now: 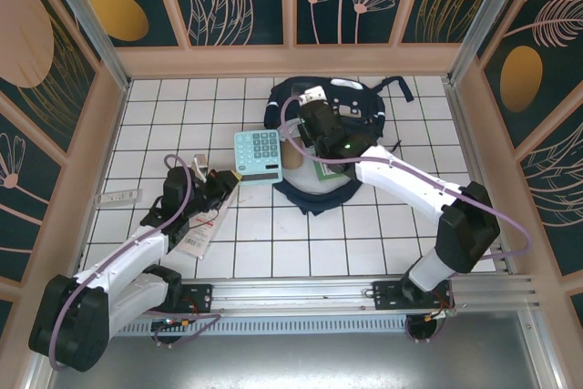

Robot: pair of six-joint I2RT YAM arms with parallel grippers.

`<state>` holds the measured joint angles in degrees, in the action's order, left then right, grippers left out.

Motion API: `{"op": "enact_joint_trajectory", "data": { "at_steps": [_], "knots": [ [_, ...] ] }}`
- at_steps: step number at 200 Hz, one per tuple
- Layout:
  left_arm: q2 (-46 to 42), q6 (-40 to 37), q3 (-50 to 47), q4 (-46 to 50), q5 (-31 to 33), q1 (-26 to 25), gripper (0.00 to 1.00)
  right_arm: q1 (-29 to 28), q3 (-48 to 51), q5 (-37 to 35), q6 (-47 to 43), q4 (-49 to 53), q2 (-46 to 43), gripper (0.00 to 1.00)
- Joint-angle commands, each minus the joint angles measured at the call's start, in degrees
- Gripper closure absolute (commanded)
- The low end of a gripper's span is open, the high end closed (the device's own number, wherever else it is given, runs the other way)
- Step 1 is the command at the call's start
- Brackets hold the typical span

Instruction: Pack books, pencil case, and school supplies into a backpack

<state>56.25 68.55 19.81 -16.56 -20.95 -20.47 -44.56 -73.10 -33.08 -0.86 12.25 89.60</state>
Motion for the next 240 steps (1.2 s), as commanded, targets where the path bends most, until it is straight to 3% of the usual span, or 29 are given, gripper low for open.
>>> {"op": "enact_joint_trajectory", "data": {
  "at_steps": [1,50,90,156,240],
  "knots": [
    [-1.8,-1.4,0.0,1.6,-2.0,-0.6,0.89,2.6,-2.5,-0.8,1.9,-3.7,1.2,1.00],
    [-6.5,-0.4,-1.9,3.2,-2.2,-0.7,0.88,3.6,-5.2,0.4,2.6,-3.0,3.6,1.00],
    [-4.1,1.6,-2.3,-0.8,-2.7,-3.3,0.88,3.4,-6.8,0.8,2.5,-2.7,4.4,1.00],
    [7.6,4.2,1.9,-9.8,0.7,-12.0,0.89,1.1,-5.9,0.4,2.6,-3.3,3.1,1.00],
    [27.3,5.4,14.4,-16.4,3.7,-14.4,0.91,-3.5,-2.1,0.2,3.0,-5.0,-2.1,1.00]
  ]
}}
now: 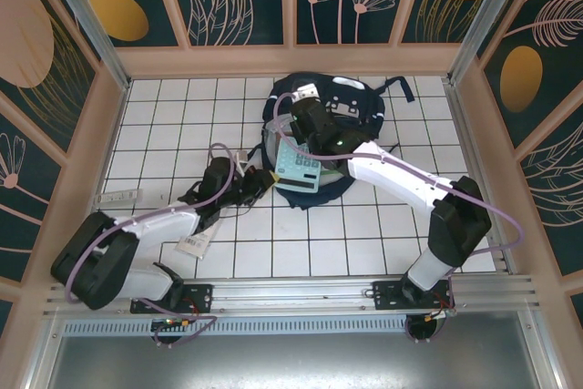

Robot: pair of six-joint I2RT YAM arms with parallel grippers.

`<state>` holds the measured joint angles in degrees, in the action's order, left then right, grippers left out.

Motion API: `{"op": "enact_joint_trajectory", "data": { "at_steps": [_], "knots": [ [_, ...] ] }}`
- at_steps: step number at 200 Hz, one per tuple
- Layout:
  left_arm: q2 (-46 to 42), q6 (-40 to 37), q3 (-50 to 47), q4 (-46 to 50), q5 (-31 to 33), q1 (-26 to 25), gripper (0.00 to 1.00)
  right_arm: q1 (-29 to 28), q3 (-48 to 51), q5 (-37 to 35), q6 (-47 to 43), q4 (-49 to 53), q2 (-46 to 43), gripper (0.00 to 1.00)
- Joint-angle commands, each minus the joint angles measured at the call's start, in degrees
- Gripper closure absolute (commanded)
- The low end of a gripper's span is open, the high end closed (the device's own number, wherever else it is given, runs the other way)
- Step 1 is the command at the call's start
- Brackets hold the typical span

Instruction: Pack books, pencil case, and school supplies into a backpack

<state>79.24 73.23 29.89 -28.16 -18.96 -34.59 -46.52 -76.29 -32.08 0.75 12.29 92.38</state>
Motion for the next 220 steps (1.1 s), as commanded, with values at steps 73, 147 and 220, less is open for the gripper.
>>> {"op": "enact_joint_trajectory", "data": {
  "at_steps": [73,147,220],
  "knots": [
    [19.9,2.4,13.6,-9.3,3.6,-0.4,0.88,-2.3,5.8,-1.0,2.5,-5.4,-10.1,1.00],
    [14.9,-1.8,12.8,-0.5,6.7,-0.4,0.34,-2.0,7.5,-1.5,2.1,-6.6,-9.5,1.00],
    [2.1,-9.7,11.7,20.1,15.8,-0.4,0.18,-1.5,9.4,1.2,2.7,-8.3,-9.7,1.00]
  ]
}}
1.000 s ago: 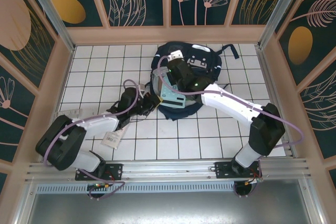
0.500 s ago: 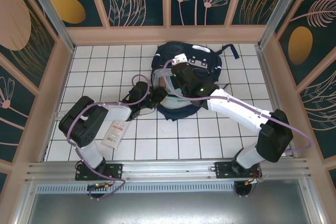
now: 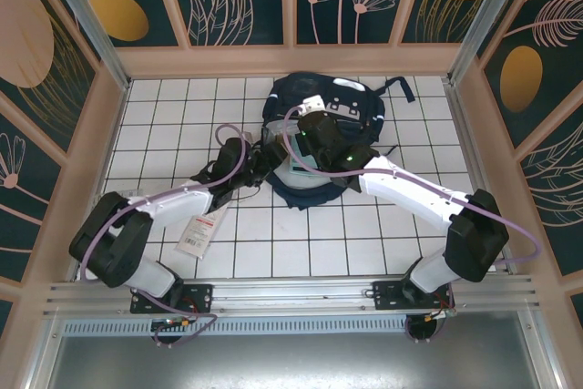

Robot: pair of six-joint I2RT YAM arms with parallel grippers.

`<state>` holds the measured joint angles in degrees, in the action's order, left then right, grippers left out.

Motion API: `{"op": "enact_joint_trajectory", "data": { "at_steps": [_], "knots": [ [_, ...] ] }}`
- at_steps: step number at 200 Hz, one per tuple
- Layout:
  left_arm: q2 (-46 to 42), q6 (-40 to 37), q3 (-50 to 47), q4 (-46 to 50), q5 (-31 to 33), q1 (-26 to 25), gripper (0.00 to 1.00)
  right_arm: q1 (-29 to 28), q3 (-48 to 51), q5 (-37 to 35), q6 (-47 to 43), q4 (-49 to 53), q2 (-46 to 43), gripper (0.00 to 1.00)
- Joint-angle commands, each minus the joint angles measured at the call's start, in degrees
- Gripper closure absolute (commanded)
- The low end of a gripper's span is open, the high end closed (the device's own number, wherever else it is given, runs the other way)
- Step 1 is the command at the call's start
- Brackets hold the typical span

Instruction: Pack books, pencil case, and school supplies into a backpack

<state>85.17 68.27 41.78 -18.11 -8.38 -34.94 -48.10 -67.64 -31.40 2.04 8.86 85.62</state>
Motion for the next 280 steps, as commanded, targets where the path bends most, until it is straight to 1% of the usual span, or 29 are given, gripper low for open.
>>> {"op": "enact_joint_trajectory", "data": {
  "at_steps": [1,30,36,41,58,84,108,112,114,133,169,179,190,217,240,268,280],
  "knots": [
    [-3.9,-4.9,-0.1,10.4,5.4,0.0,0.19,0.0,0.7,0.5,1.4,-5.0,-2.9,1.00],
    [-6.7,-8.4,0.3,18.2,10.9,0.0,0.18,0.0,1.1,1.2,1.5,-5.1,-2.9,1.00],
    [-7.1,-9.1,0.2,19.8,12.7,0.1,0.12,0.0,1.3,1.2,1.4,-5.3,-2.9,1.00],
    [-7.4,-9.6,0.0,21.1,13.8,0.2,0.11,0.0,1.4,1.3,1.3,-5.3,-2.9,1.00],
    [-8.4,-11.5,-1.2,22.8,15.8,0.5,0.10,0.1,1.7,1.3,1.1,-5.7,-3.1,1.00],
    [-9.5,-12.4,-2.9,25.1,18.3,1.2,0.09,0.1,2.1,1.5,1.0,-6.0,-3.0,1.00],
    [-10.5,-13.8,-4.5,27.9,18.6,4.6,0.08,0.2,2.6,1.9,1.1,-6.3,-3.2,1.00],
    [-10.7,-13.8,-4.9,28.5,18.5,5.4,0.03,0.2,2.6,2.0,1.1,-6.4,-3.3,1.00],
    [-10.9,-13.8,-5.1,28.9,18.4,5.9,0.02,0.2,2.7,2.1,1.1,-6.4,-3.3,1.00],
    [-13.9,-13.9,-7.8,31.3,19.1,9.9,0.02,0.2,3.5,2.6,1.2,-6.9,-3.7,1.00],
    [-21.1,-13.7,-11.2,36.8,25.5,12.2,0.02,0.3,4.8,2.9,1.3,-8.0,-3.9,1.00],
    [-22.4,-13.6,-12.4,37.6,26.4,13.2,0.02,0.4,5.2,3.2,1.4,-8.4,-4.1,1.00],
    [-23.3,-13.1,-13.9,38.3,26.2,14.6,0.01,0.5,5.5,3.6,1.5,-8.8,-4.3,1.00],
    [-23.3,-12.3,-17.6,37.9,23.2,17.3,0.02,0.5,6.2,4.2,1.5,-9.5,-4.7,1.00],
    [-22.5,-11.1,-19.5,37.0,20.5,17.4,0.01,0.5,6.6,4.4,1.6,-9.7,-5.1,1.00],
    [-21.5,-9.9,-21.6,34.6,15.1,17.3,0.02,0.5,7.5,4.4,1.7,-10.1,-5.8,1.00],
    [-21.7,-10.0,-21.8,33.3,11.8,17.3,0.02,0.5,7.7,4.6,1.8,-10.1,-6.0,1.00]
  ]
}}
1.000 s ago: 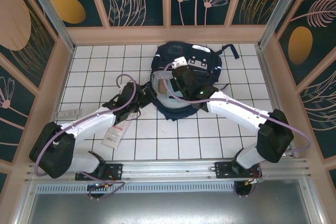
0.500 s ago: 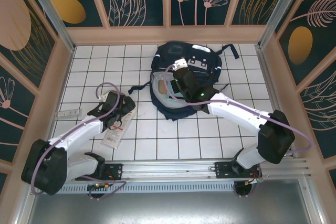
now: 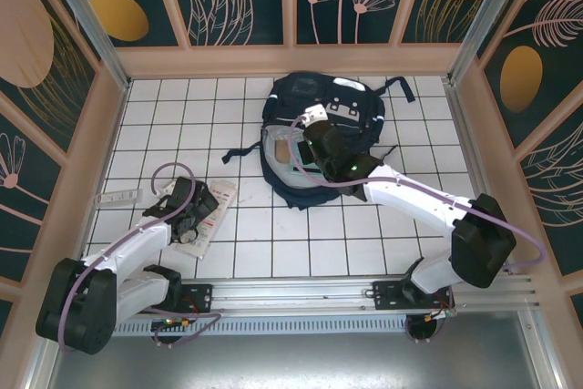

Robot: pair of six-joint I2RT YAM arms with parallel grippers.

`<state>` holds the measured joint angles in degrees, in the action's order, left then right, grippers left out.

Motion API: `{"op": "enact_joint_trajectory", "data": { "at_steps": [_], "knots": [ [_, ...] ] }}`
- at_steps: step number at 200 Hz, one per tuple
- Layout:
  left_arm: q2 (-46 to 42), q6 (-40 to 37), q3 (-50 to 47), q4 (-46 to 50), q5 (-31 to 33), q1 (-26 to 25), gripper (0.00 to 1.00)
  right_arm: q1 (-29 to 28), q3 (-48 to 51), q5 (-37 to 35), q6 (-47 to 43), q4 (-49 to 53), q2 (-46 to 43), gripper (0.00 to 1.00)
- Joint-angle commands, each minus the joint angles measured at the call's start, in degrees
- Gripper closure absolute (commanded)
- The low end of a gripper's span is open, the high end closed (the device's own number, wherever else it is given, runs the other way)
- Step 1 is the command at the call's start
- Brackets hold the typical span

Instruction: Pack books, pencil case, and school supplies into a backpack

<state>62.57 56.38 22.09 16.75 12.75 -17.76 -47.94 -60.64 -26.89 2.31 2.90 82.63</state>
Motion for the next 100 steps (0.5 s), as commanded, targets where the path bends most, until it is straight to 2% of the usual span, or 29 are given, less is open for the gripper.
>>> {"op": "enact_joint_trajectory", "data": {
  "at_steps": [1,22,40,76,100],
  "knots": [
    [0.8,1.9,-2.2,-1.7,-9.7,0.1,0.02,0.4,0.7,0.0,1.6,-4.1,-3.0,1.00],
    [-2.1,2.7,-4.4,-8.6,-18.9,0.2,0.02,0.5,0.8,0.2,1.7,-4.4,-3.2,1.00],
    [-4.9,4.2,-6.0,-13.3,-23.7,0.2,0.02,0.5,0.8,0.2,1.9,-4.6,-3.0,1.00],
    [-6.9,3.4,-5.5,-16.6,-28.3,-0.5,0.06,0.6,0.5,0.5,2.1,-4.8,-2.4,1.00],
    [-5.6,2.5,-4.9,-18.5,-29.1,-2.9,0.07,0.6,0.1,0.7,2.3,-4.7,-1.9,1.00]
  ]
}}
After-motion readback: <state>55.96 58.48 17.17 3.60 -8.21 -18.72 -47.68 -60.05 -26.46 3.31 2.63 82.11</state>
